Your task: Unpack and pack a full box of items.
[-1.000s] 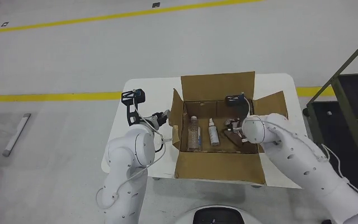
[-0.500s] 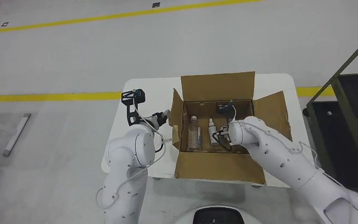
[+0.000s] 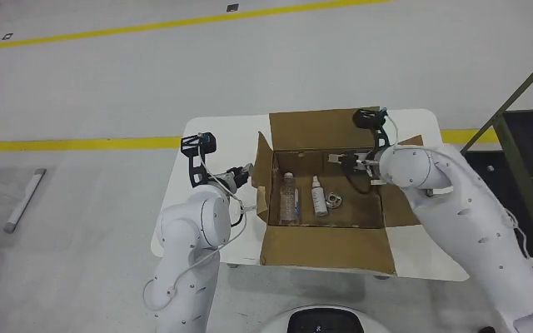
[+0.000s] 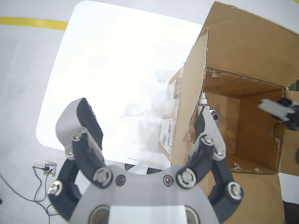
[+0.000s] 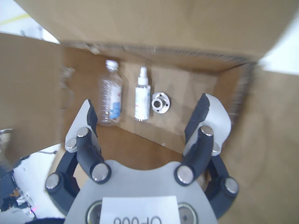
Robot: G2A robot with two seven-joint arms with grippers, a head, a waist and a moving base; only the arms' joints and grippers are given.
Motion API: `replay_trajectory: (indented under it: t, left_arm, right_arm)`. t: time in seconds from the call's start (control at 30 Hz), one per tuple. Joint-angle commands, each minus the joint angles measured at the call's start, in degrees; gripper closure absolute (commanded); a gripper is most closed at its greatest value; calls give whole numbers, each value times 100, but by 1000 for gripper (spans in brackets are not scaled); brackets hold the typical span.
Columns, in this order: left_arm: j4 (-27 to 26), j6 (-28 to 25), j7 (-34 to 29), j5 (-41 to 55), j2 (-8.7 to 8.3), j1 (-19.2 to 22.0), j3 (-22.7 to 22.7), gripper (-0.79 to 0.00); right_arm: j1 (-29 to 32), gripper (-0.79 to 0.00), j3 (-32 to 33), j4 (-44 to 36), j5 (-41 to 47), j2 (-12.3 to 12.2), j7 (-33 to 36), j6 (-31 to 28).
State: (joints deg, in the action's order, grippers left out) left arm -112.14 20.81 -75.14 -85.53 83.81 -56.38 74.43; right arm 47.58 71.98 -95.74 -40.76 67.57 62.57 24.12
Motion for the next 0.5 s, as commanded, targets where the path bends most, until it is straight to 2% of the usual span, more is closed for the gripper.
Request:
replay_trajectory:
  t: [0.0, 0.1, 0.2, 0.33, 0.47]
  left_arm:
    - [0, 0, 0, 0, 0, 0, 0, -785]
    - [0, 0, 0, 0, 0, 0, 0, -785]
    - [0, 0, 0, 0, 0, 0, 0, -785]
    - [0, 0, 0, 0, 0, 0, 0, -785]
    - [0, 0, 0, 0, 0, 0, 0, -785]
  right_arm:
    - [265, 0, 832, -674, 152, -103, -24, -295]
    - [742, 0, 1741, -1244, 150, -230, -95, -825]
    - [1163, 0, 2553, -1414, 110, -326, -40, -1058]
    - [1704, 0, 3552, -1076, 179, -423, 69, -1269]
    - [2166, 0, 4158, -450, 515, -461, 114, -1268]
